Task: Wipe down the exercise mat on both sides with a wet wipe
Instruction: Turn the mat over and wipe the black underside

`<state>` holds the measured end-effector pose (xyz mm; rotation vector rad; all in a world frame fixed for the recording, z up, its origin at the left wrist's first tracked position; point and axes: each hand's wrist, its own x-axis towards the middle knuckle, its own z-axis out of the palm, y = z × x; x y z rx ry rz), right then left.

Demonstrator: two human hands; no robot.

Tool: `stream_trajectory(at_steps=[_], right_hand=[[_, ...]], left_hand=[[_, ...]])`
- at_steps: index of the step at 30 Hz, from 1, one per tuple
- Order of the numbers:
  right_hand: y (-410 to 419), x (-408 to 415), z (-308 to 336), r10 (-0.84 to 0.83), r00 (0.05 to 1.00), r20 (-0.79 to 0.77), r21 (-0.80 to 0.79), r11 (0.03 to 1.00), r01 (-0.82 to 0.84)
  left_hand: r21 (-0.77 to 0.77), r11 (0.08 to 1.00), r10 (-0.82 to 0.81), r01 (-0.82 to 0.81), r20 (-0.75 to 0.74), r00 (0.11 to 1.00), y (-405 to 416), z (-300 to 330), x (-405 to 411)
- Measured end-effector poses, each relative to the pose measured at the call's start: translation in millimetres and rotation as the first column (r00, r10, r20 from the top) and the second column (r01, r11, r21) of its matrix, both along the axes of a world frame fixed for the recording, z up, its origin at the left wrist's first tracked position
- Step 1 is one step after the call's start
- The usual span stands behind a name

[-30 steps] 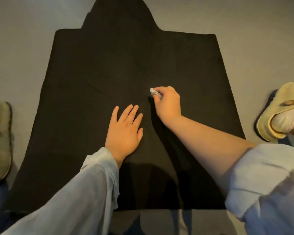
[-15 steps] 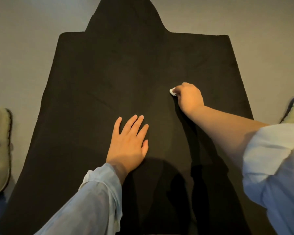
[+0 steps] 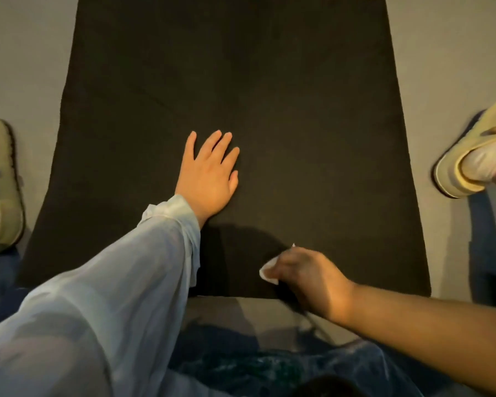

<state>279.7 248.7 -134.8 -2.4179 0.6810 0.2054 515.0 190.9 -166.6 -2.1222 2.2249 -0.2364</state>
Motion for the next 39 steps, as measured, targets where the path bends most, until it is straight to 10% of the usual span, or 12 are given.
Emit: stream_trajectory(at_steps=[6,8,12,19,26,32,39], right_hand=[[4.9,-13.2,5.3,-0.078,0.985,0.156,0.289,0.957,0.030],[0.9,-15.5,5.6,-0.294,0.932,0.210,0.335,0.918,0.214],[-19.4,-22.8,6.8,-0.683,0.717,0.138,0.472,0.682,0.559],[-46.9,-22.7,9.6,-0.843,0.476,0.250,0.585,0.523,0.619],[-68.2,-39.2,-6.4,-0.840,0.451,0.302,0.252,0.527,0.812],[-80.8,-94.8,-32.1,-0.633,0.766,-0.111,-0.403,0.733,0.548],[-79.6,-98.0,-42.3,-0.624,0.743,-0.242,-0.432,0.755,0.494]], left_hand=[[0.080,0.997,-0.007,0.006,0.013,1.000,0.8,10.6,-3.6],[0.054,0.997,-0.033,0.046,-0.218,0.975,5.6,17.1,-12.0],[0.203,0.972,0.127,0.115,-0.874,0.469,26.4,38.4,-57.1],[0.549,0.797,0.585,0.250,-0.806,-0.093,41.7,42.0,-106.3],[0.403,0.914,0.396,-0.059,-0.846,0.357,8.1,37.2,-89.1],[0.240,0.953,0.283,-0.185,-0.921,0.266,-67.4,34.8,-77.9],[0.110,0.985,0.165,-0.136,-0.847,0.505,-133.9,11.6,-76.3]])
